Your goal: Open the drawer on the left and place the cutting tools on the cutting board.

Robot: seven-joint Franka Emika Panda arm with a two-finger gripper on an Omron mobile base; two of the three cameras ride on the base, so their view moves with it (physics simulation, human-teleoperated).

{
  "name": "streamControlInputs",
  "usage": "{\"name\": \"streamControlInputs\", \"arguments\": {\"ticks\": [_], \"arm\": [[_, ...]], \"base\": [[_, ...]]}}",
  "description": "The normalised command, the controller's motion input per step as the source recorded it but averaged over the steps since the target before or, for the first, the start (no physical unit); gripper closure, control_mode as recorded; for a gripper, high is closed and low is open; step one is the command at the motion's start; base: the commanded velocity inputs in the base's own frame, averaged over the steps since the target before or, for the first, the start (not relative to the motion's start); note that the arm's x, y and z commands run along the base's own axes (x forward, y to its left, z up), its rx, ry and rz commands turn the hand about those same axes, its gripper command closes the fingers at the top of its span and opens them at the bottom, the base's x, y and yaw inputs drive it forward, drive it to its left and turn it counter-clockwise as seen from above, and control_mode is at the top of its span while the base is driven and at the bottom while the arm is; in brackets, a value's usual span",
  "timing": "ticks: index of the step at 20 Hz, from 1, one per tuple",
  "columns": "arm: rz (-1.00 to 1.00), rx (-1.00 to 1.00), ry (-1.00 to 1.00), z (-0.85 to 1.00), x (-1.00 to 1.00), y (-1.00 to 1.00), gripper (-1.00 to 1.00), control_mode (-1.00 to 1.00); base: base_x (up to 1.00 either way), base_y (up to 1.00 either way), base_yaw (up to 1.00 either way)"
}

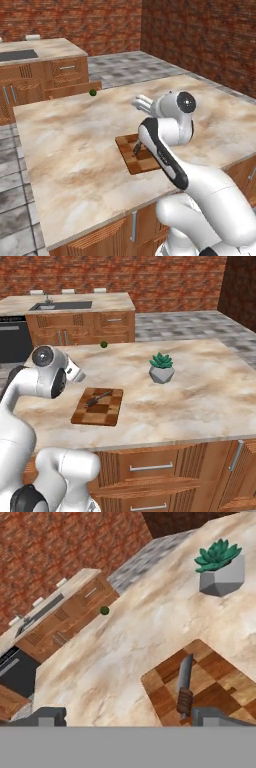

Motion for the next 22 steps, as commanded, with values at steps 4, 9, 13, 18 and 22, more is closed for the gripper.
{"name": "streamControlInputs", "arguments": {"ticks": [4,9,13,18,22], "arm": [[0.00,-0.19,0.01,0.04,-0.12,0.18,-1.00,-1.00],[0.03,-0.04,0.00,-0.11,-0.22,0.00,-1.00,-1.00],[0.00,0.00,0.00,0.00,0.00,0.00,-1.00,1.00],[0.00,0.00,0.00,0.00,0.00,0.00,-1.00,1.00],[0.00,0.00,0.00,0.00,0.00,0.00,-1.00,1.00]], "base": [[0.00,0.00,0.00],[0.00,0.00,0.00],[-1.00,-0.01,0.11],[-1.00,0.41,0.04],[-0.93,1.00,0.00]]}}
